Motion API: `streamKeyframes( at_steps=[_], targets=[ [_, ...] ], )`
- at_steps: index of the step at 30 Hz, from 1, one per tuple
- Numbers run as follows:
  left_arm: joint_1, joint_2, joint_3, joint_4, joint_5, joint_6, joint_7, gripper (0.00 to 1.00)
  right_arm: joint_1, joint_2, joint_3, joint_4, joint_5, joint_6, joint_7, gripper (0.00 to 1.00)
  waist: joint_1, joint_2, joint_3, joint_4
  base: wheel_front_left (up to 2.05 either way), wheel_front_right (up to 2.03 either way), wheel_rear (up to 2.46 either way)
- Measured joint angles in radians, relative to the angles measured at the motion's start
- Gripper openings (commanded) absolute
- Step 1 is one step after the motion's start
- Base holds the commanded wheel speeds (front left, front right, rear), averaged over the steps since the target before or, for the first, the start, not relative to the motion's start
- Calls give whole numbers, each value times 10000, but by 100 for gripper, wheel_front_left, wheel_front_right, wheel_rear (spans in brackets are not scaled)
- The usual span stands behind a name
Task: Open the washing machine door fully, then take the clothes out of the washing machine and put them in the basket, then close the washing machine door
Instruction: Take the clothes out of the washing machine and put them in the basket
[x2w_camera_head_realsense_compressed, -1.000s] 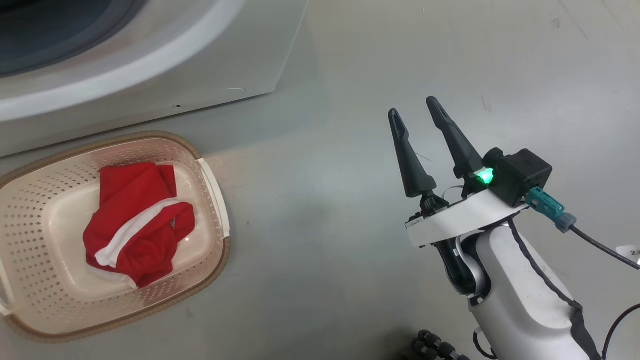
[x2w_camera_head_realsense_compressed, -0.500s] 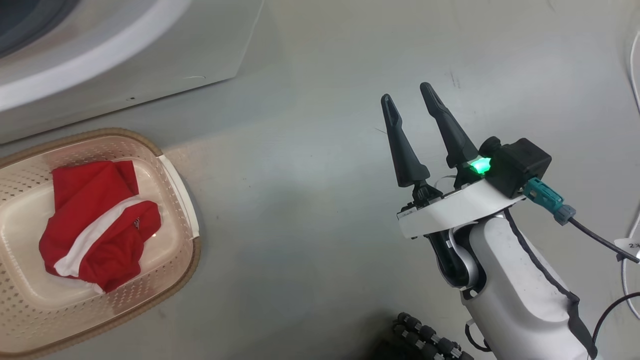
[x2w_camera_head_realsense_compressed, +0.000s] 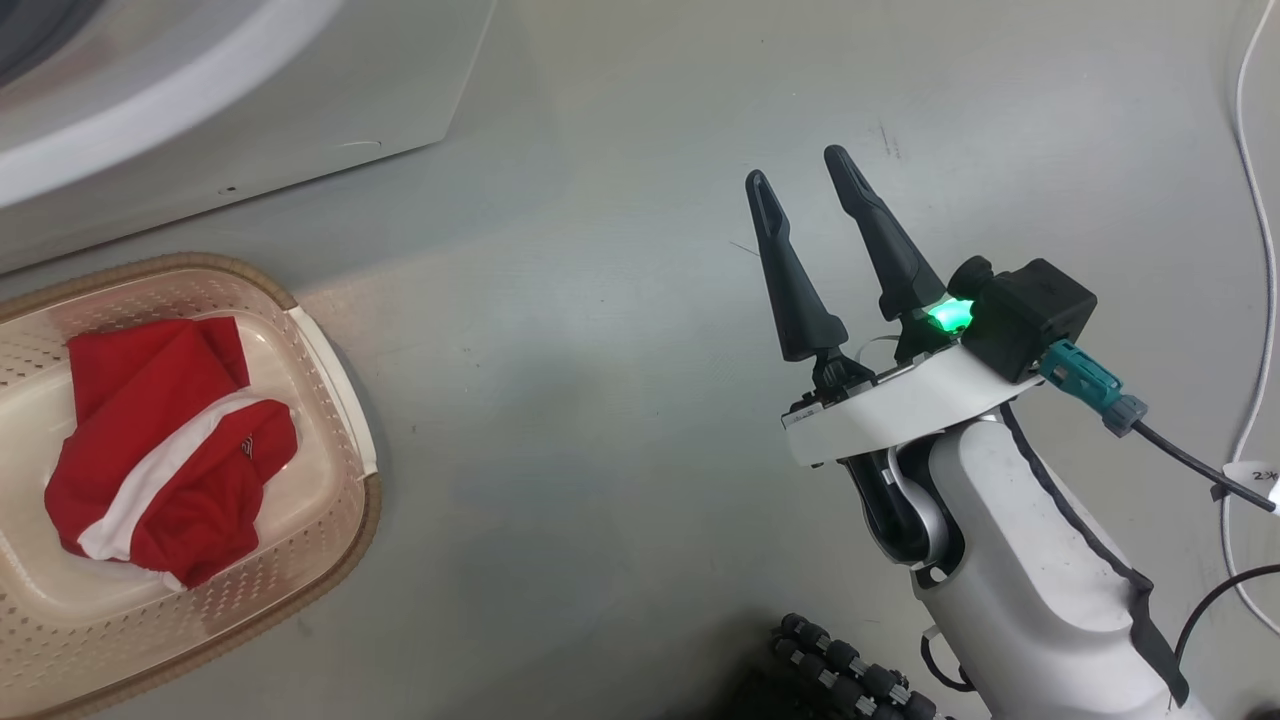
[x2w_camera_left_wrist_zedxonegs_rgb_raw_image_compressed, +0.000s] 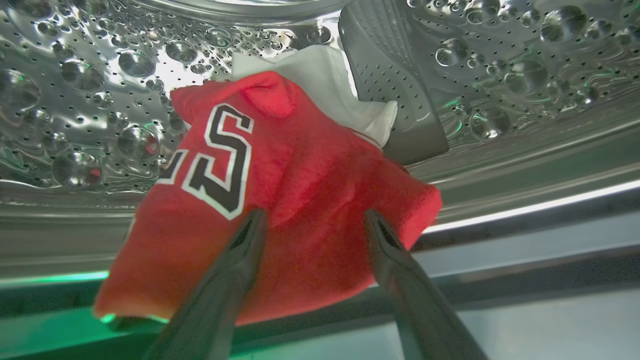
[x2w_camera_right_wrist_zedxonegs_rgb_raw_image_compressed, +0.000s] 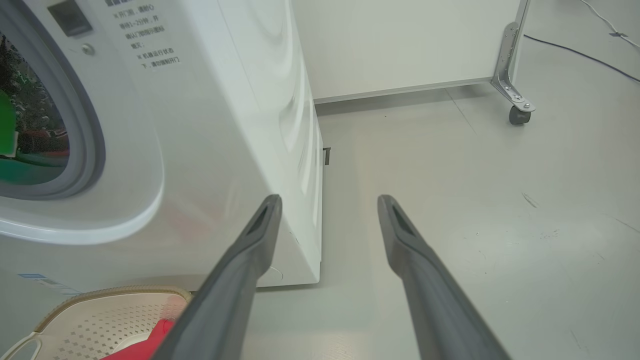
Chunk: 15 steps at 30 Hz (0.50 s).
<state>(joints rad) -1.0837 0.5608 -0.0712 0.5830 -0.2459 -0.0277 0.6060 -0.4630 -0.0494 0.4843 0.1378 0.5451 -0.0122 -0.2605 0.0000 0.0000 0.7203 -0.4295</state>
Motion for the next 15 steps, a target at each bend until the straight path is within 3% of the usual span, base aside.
streamKeyframes(
  at_steps=[2, 15],
  targets=[
    [-91, 8, -36, 52, 0, 0, 104, 0, -5, 0, 25, 0, 2, -4, -2, 100, 0, 0, 3, 1, 0, 0, 0],
    [-301, -161, -19, 61, -105, -2, -23, 0, -157, 0, 29, 65, 0, -98, 0, 100, 0, 0, -48, 82, 0, 0, 0]
  ],
)
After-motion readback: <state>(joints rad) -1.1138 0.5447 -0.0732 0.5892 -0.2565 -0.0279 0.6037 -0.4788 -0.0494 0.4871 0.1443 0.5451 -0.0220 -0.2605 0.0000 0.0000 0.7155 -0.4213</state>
